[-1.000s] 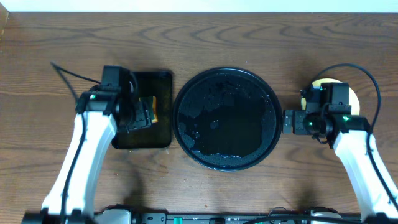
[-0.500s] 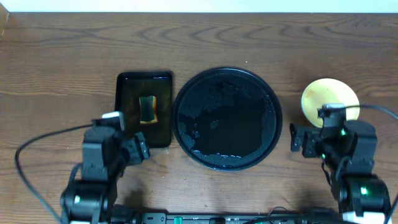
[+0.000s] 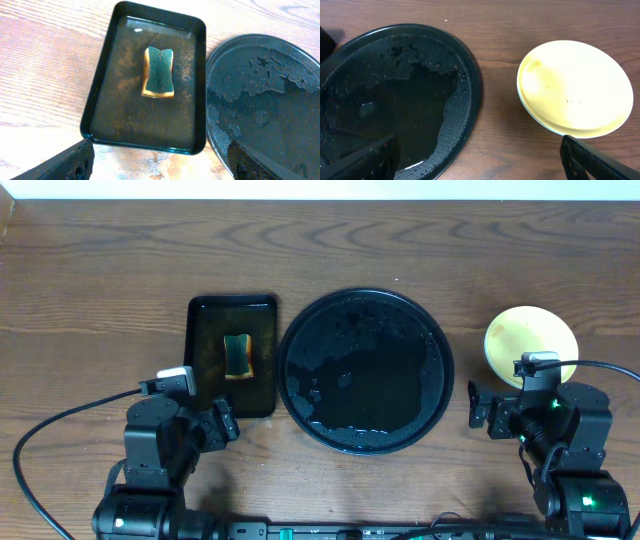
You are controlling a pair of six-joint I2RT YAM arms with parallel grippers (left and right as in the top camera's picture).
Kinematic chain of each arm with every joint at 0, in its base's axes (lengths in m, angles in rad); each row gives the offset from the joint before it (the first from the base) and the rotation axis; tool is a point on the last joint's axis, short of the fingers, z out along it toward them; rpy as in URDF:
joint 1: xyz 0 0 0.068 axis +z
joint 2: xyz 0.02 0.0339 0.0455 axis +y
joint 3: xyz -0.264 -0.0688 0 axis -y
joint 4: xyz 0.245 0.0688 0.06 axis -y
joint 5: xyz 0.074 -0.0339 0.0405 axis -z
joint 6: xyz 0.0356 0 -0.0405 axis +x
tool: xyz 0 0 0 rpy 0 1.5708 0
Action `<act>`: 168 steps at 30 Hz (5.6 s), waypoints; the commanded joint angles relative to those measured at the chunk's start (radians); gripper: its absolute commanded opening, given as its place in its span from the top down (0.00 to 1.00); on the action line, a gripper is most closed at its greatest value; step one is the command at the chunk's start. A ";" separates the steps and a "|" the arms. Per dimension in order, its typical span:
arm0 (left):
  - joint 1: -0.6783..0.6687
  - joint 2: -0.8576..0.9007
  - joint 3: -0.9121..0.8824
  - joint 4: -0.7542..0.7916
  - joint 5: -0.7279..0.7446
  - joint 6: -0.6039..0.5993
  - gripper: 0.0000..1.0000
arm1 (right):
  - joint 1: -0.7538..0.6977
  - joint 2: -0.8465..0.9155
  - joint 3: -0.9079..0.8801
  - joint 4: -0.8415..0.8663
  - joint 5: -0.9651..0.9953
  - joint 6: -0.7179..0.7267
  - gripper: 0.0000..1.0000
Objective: Clean dirty plates on tray and stack at the side
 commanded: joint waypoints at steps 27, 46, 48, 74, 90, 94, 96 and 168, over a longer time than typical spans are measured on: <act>-0.003 -0.003 -0.008 0.001 -0.005 -0.002 0.14 | 0.089 -0.477 -0.313 0.338 0.033 -0.027 0.01; -0.003 -0.003 -0.008 0.001 -0.005 -0.002 0.14 | 0.106 -0.655 -0.667 0.634 0.020 -0.059 0.01; -0.003 -0.003 -0.008 0.001 -0.005 -0.002 0.14 | 0.106 -0.654 -0.666 0.634 0.022 -0.060 0.01; -0.003 -0.003 -0.008 0.001 -0.005 -0.002 0.14 | 0.106 -0.652 -0.666 0.634 0.021 -0.060 0.01; 0.068 -0.186 -0.112 0.007 -0.009 -0.002 0.13 | 0.106 -0.652 -0.666 0.634 0.021 -0.060 0.01; 0.087 -0.307 -0.244 0.087 -0.010 -0.002 0.14 | 0.106 -0.652 -0.666 0.634 0.021 -0.060 0.01; 0.089 -0.367 -0.316 0.156 -0.010 -0.002 0.14 | 0.106 -0.652 -0.666 0.634 0.021 -0.060 0.01; 0.089 -0.561 -0.677 0.692 -0.002 0.137 0.14 | 0.106 -0.652 -0.666 0.634 0.022 -0.060 0.01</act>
